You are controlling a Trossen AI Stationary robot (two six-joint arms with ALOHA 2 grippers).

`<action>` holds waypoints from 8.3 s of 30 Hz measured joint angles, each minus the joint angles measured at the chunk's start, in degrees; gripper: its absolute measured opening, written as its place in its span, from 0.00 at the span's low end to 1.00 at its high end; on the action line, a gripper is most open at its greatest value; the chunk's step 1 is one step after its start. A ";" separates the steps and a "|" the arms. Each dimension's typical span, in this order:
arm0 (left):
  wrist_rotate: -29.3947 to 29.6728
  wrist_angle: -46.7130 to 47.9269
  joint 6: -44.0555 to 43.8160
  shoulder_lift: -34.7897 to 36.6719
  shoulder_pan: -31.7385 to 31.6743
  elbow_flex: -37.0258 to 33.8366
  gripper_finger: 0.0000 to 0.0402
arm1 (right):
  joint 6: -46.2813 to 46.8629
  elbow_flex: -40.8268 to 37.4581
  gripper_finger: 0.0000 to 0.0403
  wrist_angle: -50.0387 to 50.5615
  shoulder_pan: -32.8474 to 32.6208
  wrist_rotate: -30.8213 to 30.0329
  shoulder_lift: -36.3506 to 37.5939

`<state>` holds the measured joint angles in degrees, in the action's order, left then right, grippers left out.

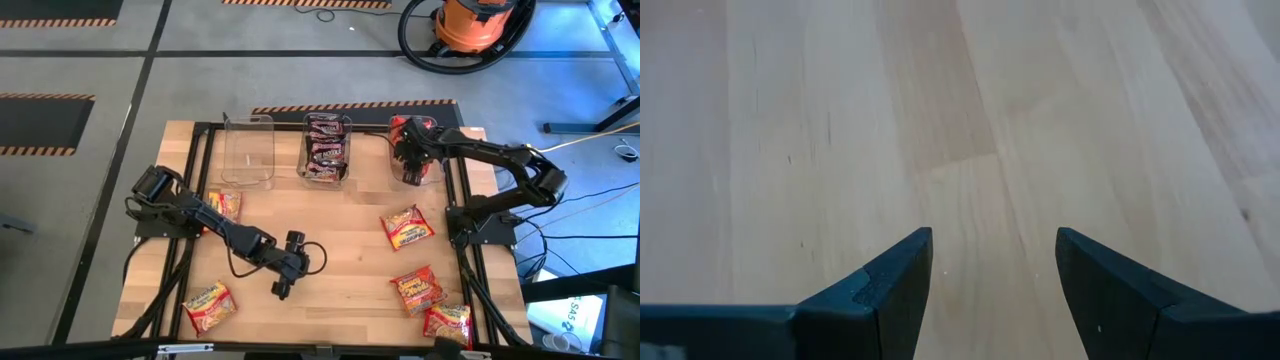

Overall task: Sort Maruchan noodles
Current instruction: Put the orange noodle pack into the right transparent bin

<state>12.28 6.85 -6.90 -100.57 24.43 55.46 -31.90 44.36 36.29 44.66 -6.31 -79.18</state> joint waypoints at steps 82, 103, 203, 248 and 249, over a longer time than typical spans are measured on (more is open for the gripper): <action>-3.88 -0.31 0.01 0.00 -0.09 0.02 0.52 | 6.23 6.56 0.59 9.15 -0.02 -9.27 0.09; -3.85 -0.33 -0.02 0.00 -0.09 0.02 0.52 | 34.57 11.30 0.59 23.45 -22.42 -4.56 17.00; 18.19 -9.97 -7.75 -2.71 -3.79 0.10 0.52 | 68.14 -1.49 0.59 -16.74 -55.17 4.47 0.96; 10.64 -20.33 -6.05 -11.65 -4.99 0.00 0.52 | 82.73 -12.88 0.81 -69.11 -55.52 6.90 -19.72; 10.61 -20.37 -6.06 -11.65 -5.06 0.00 0.52 | 82.75 -12.67 0.81 -70.35 -55.52 7.13 -20.59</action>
<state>22.89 -13.52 -12.95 -112.22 19.36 55.46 50.85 31.69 -34.06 -10.85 0.82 -99.76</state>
